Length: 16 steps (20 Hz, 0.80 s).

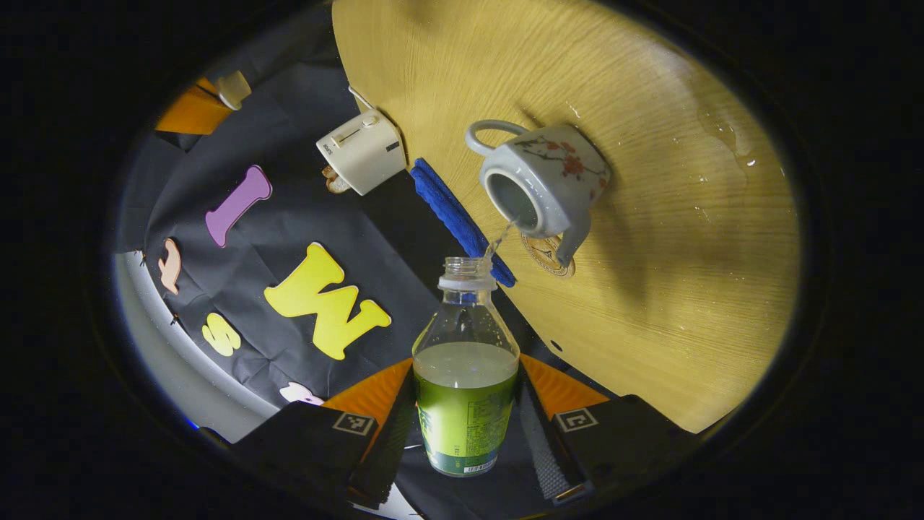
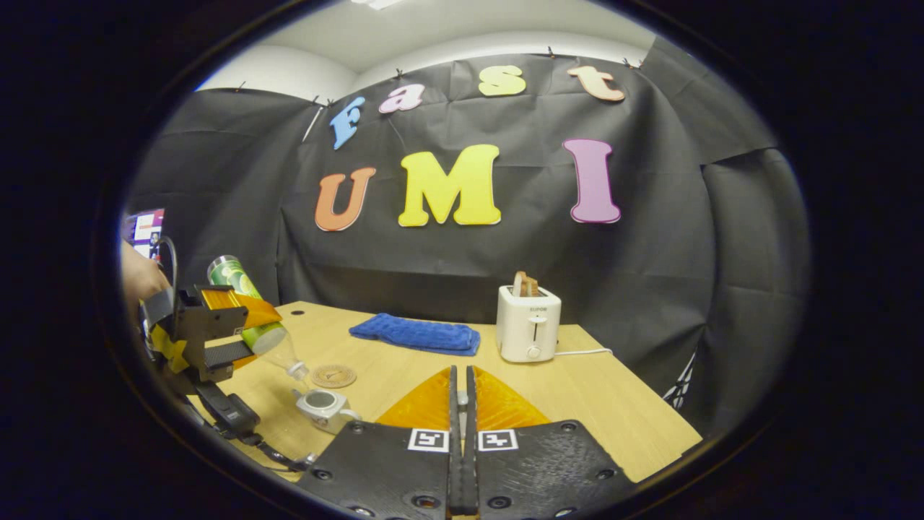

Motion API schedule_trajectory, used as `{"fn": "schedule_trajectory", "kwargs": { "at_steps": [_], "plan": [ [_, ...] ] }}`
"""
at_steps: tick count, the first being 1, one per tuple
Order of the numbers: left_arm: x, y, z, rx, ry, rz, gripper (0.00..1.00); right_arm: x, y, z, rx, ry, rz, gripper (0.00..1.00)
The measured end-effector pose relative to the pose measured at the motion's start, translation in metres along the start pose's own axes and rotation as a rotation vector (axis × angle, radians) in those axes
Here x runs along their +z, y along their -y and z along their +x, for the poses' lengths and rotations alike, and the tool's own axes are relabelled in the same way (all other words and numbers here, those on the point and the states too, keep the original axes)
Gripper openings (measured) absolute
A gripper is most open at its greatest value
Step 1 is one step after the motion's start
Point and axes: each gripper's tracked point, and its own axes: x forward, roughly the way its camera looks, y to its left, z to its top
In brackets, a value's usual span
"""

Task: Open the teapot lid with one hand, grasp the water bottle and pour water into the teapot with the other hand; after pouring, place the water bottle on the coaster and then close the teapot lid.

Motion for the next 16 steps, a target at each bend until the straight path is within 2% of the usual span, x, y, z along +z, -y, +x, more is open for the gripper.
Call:
{"fn": "schedule_trajectory", "kwargs": {
  "at_steps": [1, 7, 8, 9, 10, 12, 13, 14, 16],
  "plan": [
    [0.000, 0.000, 0.001, -0.004, -0.001, 0.002, 0.73, -0.001, 0.001, 0.001, -0.002, -0.001, 0.000, 0.00],
    [0.002, 0.002, -0.001, -0.014, 0.007, -0.008, 0.76, -0.003, 0.008, 0.003, -0.011, -0.005, 0.004, 0.00],
    [0.002, 0.001, 0.000, -0.012, 0.012, -0.012, 0.73, -0.002, 0.008, 0.003, -0.012, -0.006, 0.006, 0.00],
    [0.003, 0.001, -0.001, -0.012, 0.016, -0.022, 0.76, -0.003, 0.009, 0.003, -0.012, -0.008, 0.010, 0.00],
    [0.004, 0.000, -0.002, -0.008, 0.023, -0.037, 0.73, -0.003, 0.010, 0.003, -0.013, -0.008, 0.017, 0.00],
    [0.004, -0.004, -0.005, 0.002, 0.037, -0.102, 0.76, -0.001, 0.011, 0.002, -0.011, -0.001, 0.023, 0.00],
    [0.003, -0.007, -0.006, 0.007, 0.044, -0.150, 0.72, 0.000, 0.012, 0.003, -0.013, 0.002, 0.020, 0.00],
    [0.001, -0.008, -0.006, 0.009, 0.051, -0.208, 0.76, 0.000, 0.014, 0.002, -0.015, 0.002, 0.021, 0.00],
    [-0.005, -0.011, -0.004, 0.016, 0.060, -0.355, 0.75, 0.000, 0.015, 0.002, -0.017, 0.003, 0.026, 0.00]
  ]
}}
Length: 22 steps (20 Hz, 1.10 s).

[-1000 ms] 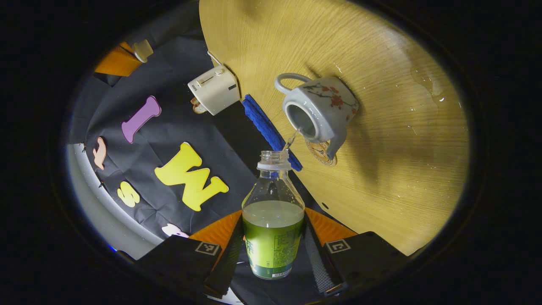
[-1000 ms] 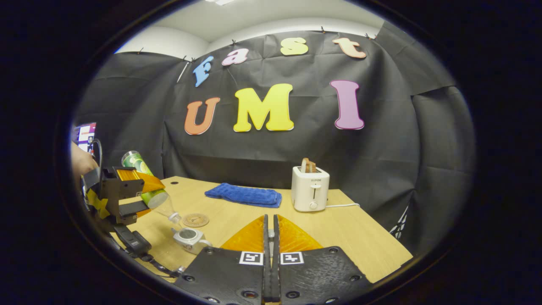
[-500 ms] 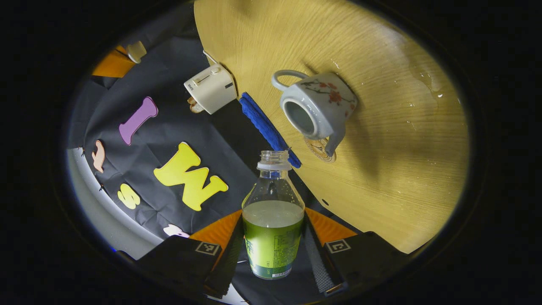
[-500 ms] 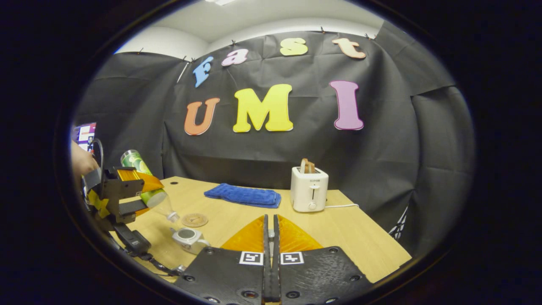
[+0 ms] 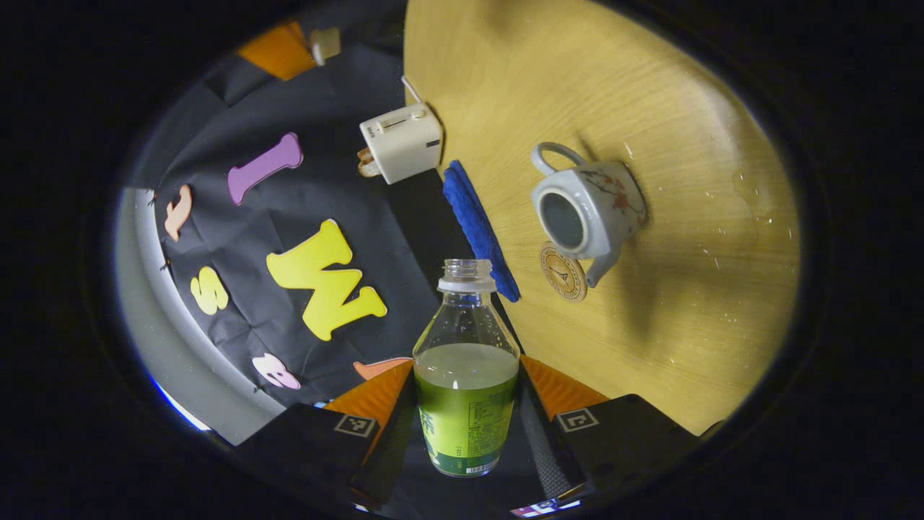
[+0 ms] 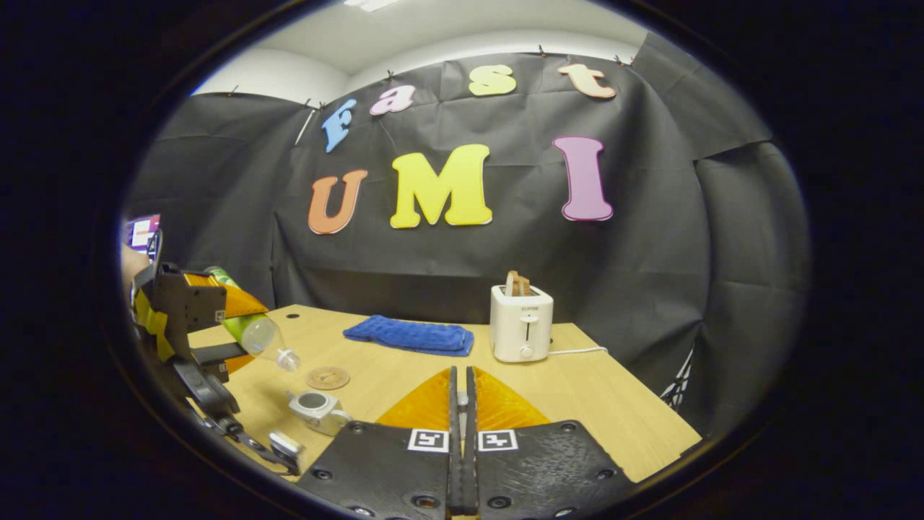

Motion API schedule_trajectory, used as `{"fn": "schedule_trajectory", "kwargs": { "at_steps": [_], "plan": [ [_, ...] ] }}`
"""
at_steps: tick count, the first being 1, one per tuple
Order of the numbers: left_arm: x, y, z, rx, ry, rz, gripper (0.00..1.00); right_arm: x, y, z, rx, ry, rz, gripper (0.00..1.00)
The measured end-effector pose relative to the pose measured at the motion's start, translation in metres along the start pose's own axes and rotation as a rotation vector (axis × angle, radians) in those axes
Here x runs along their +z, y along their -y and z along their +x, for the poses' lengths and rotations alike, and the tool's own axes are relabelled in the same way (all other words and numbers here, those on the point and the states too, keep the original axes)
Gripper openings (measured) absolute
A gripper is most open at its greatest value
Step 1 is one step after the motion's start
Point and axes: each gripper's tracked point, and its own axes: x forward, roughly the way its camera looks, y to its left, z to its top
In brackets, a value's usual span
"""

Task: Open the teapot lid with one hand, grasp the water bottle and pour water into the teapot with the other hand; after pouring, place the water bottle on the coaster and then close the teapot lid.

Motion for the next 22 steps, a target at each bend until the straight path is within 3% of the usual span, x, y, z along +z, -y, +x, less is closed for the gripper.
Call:
{"fn": "schedule_trajectory", "kwargs": {
  "at_steps": [6, 9, 13, 15, 16, 19, 22],
  "plan": [
    [-0.028, 0.005, 0.011, -0.020, -0.027, -0.473, 0.75, -0.007, -0.002, 0.005, -0.008, -0.015, -0.005, 0.01],
    [-0.036, 0.010, 0.015, -0.030, -0.025, -0.768, 0.75, -0.015, -0.008, 0.008, -0.008, -0.034, -0.024, 0.00],
    [-0.029, 0.003, 0.034, -0.054, 0.086, -1.249, 0.76, -0.022, -0.022, 0.013, 0.003, -0.052, -0.035, 0.00],
    [-0.021, -0.008, 0.047, -0.063, 0.164, -1.432, 0.76, -0.024, -0.032, 0.014, 0.011, -0.055, -0.051, 0.00],
    [-0.022, -0.013, 0.050, -0.050, 0.195, -1.518, 0.80, -0.025, -0.037, 0.013, 0.019, -0.056, -0.056, 0.00],
    [-0.014, -0.025, 0.076, -0.053, 0.265, -1.727, 0.76, -0.036, -0.048, 0.018, 0.026, -0.075, -0.073, 0.00],
    [-0.003, -0.024, 0.103, -0.040, 0.296, -1.826, 0.77, -0.042, -0.057, 0.022, 0.039, -0.088, -0.077, 0.00]
  ]
}}
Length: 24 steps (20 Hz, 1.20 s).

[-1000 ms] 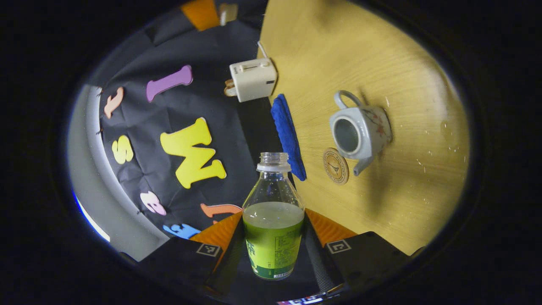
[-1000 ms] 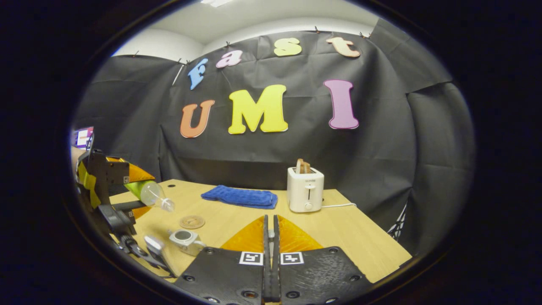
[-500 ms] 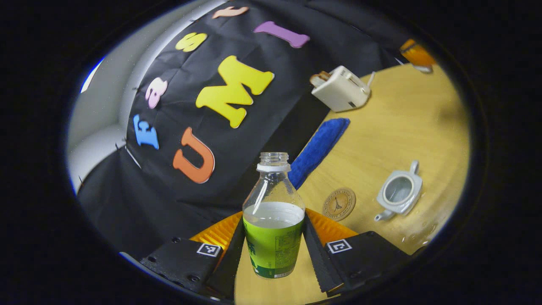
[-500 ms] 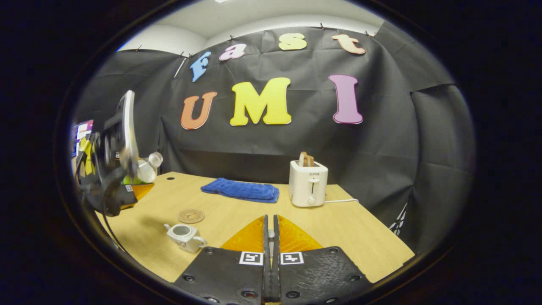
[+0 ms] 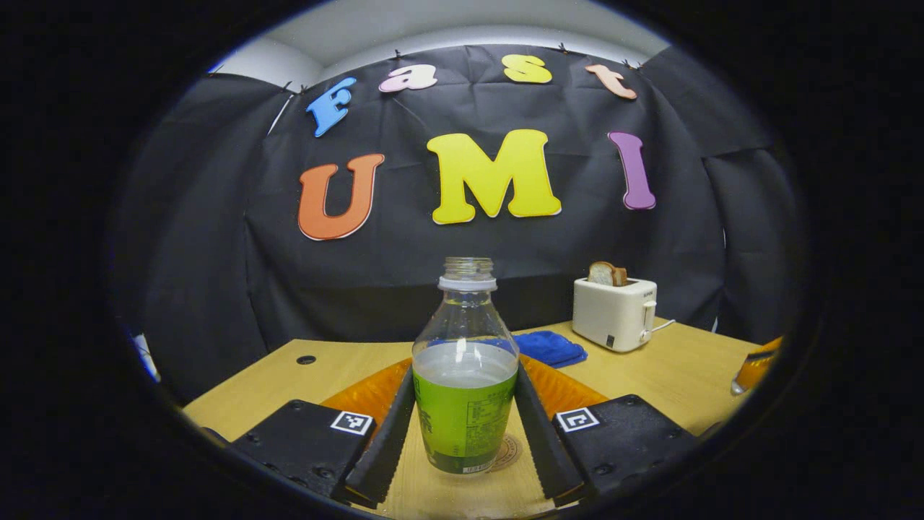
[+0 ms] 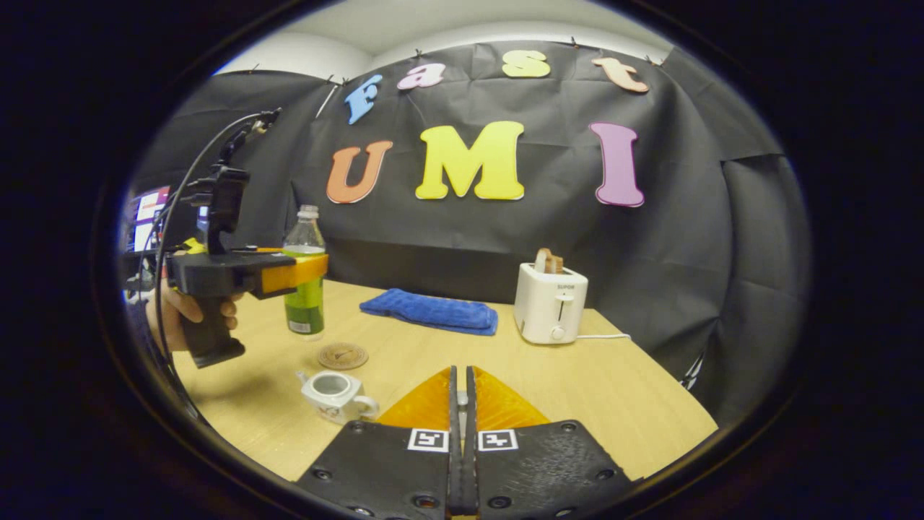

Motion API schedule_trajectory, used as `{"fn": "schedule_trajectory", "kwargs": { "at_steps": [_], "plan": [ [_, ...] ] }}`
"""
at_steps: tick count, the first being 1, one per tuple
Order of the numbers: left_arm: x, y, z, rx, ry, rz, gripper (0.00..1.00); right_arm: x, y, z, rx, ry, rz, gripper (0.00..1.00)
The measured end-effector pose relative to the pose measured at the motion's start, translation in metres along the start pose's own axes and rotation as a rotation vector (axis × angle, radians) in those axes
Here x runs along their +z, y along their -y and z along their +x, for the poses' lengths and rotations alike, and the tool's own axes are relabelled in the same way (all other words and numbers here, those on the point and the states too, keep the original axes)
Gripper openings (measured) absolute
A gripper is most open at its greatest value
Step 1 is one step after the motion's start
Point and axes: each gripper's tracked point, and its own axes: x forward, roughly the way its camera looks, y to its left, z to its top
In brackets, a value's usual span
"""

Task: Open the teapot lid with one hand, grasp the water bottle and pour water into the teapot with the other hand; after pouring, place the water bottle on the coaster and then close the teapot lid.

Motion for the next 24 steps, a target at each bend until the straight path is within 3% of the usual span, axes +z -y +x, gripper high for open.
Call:
{"fn": "schedule_trajectory", "kwargs": {
  "at_steps": [6, 11, 16, 21, 24],
  "plan": [
    [-0.019, 0.013, 0.036, -0.016, 0.000, -0.031, 0.77, -0.010, 0.011, 0.010, -0.004, -0.021, 0.017, 0.00],
    [-0.037, 0.015, 0.041, -0.020, -0.030, -0.032, 0.79, -0.013, 0.028, 0.013, -0.044, -0.030, 0.039, 0.00],
    [-0.040, 0.008, 0.041, -0.015, -0.034, -0.036, 0.80, -0.010, 0.024, 0.010, -0.036, -0.022, 0.032, 0.01],
    [-0.022, 0.003, 0.028, 0.002, 0.006, -0.044, 0.99, -0.011, 0.017, 0.011, -0.025, -0.022, 0.026, 0.00],
    [0.000, -0.007, 0.011, 0.034, 0.048, -0.027, 0.99, -0.010, 0.006, 0.010, -0.002, -0.019, 0.025, 0.00]
  ]
}}
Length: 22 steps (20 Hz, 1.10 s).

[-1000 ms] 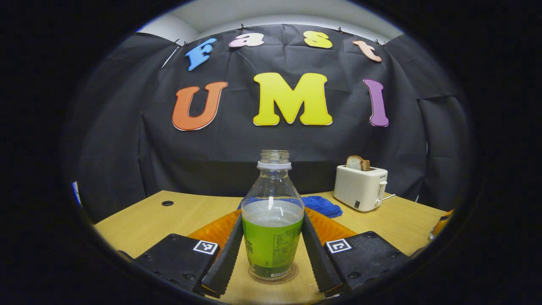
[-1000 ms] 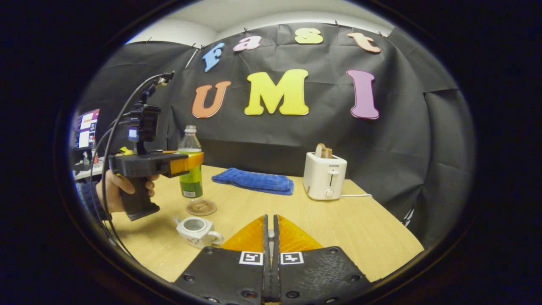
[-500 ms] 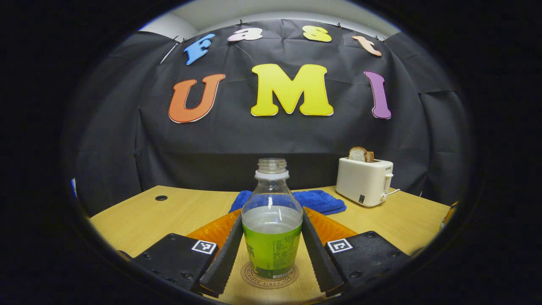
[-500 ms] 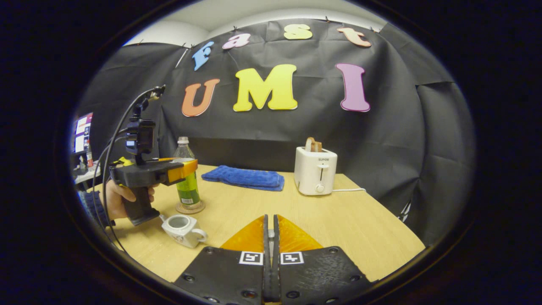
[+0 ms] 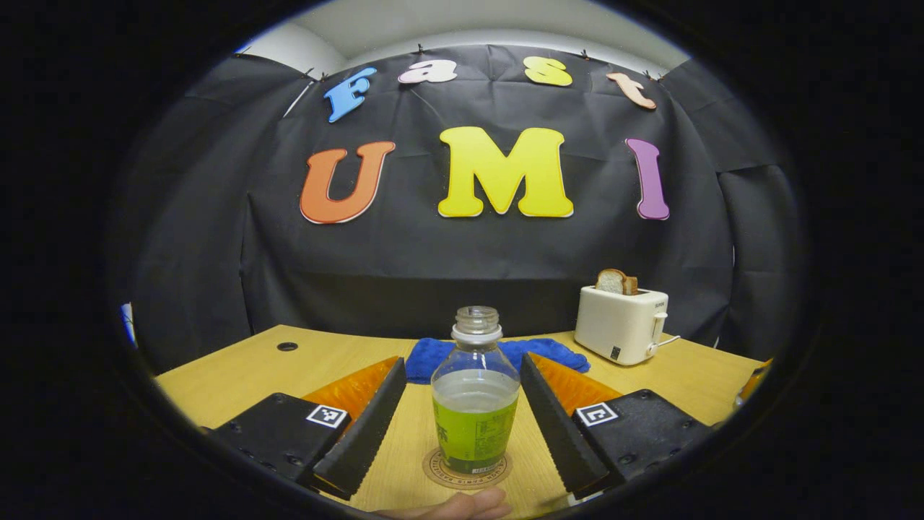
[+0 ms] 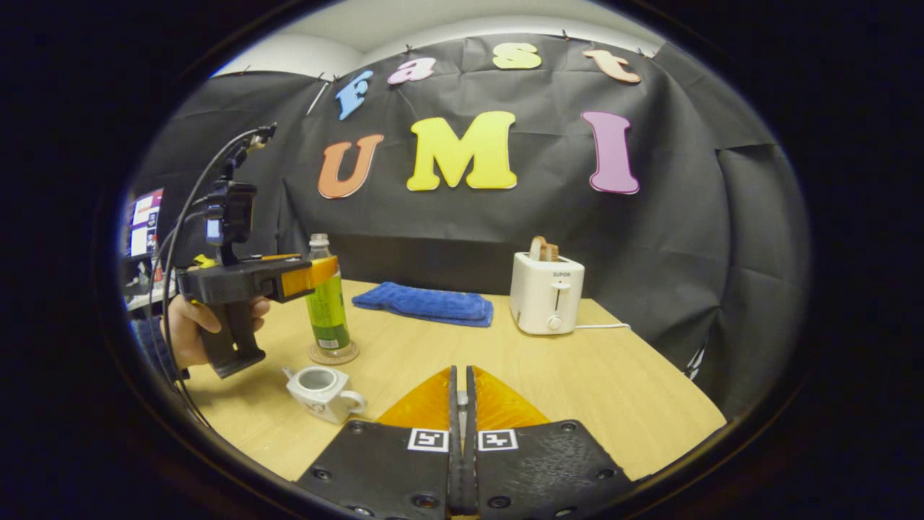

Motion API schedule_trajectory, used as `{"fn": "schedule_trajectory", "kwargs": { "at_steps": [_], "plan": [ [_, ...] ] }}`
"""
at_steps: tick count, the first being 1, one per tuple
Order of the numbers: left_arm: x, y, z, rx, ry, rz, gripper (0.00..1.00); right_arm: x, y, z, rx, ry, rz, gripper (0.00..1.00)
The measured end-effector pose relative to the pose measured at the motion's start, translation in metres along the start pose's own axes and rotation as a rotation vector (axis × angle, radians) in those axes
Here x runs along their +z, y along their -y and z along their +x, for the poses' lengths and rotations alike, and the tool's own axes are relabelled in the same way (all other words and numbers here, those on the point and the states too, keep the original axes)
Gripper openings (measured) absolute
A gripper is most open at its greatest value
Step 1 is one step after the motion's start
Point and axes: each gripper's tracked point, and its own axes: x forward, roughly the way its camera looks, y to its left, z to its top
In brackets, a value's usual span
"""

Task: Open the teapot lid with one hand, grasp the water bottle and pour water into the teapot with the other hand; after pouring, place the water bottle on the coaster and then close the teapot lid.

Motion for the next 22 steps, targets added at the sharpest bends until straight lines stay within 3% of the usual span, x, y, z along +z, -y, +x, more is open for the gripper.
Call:
{"fn": "schedule_trajectory", "kwargs": {
  "at_steps": [7, 11, 14, 22],
  "plan": [
    [0.052, -0.034, -0.076, 0.045, 0.057, -0.026, 0.99, 0.016, -0.037, -0.013, 0.069, 0.030, -0.006, 0.00],
    [0.049, -0.051, -0.130, 0.080, 0.013, 0.017, 0.99, 0.043, -0.078, -0.017, 0.203, 0.097, 0.096, 0.00],
    [0.044, -0.075, -0.163, 0.129, 0.021, 0.009, 0.98, 0.056, -0.100, -0.011, 0.259, 0.128, 0.160, 0.00],
    [0.029, -0.101, -0.198, 0.125, -0.045, -0.015, 0.99, 0.035, -0.140, 0.027, 0.256, 0.108, 0.171, 0.00]
  ]
}}
